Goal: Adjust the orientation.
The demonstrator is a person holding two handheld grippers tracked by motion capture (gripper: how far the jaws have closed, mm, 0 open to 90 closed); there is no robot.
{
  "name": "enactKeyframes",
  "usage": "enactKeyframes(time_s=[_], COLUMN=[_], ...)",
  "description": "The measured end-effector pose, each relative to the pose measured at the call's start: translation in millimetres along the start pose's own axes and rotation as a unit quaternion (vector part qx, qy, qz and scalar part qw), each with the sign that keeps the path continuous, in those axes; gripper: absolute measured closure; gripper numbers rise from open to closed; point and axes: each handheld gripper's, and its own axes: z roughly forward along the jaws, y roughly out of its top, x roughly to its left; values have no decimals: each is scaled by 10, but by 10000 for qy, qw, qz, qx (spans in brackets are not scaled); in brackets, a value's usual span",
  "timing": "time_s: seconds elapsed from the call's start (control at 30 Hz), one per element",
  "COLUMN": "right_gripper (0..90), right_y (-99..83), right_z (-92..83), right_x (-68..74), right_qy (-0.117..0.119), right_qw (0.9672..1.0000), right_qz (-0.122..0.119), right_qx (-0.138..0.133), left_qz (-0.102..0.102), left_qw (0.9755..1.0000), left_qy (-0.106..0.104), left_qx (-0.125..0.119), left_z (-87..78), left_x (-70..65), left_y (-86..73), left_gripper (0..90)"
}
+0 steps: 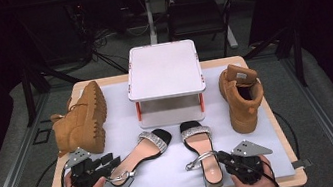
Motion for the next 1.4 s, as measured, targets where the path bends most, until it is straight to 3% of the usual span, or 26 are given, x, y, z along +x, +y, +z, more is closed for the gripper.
enactKeyframes(time_s=[0.27, 0.53, 0.77, 1.4], right_gripper=[868, 869, 869, 868], right_y=[15, 16, 15, 12], right_z=[-17, -45, -61, -42], right_x=[-49, -227, -310, -414], right_qy=[-105, -252, -312, -243], right_qw=[9999, 9994, 9991, 9983], right_qz=[-39, 233, 284, 530], right_qx=[19, -58, -43, -90], left_qz=[0, 4, 18, 44], left_qw=[10000, 10000, 10000, 10000], left_qy=[-2, 9, 30, -40], left_qx=[-4, -7, -10, -66], left_z=[3, 6, 6, -6], left_x=[0, 1, -2, 31], left_y=[0, 0, 1, 46], left_gripper=[580, 581, 582, 581])
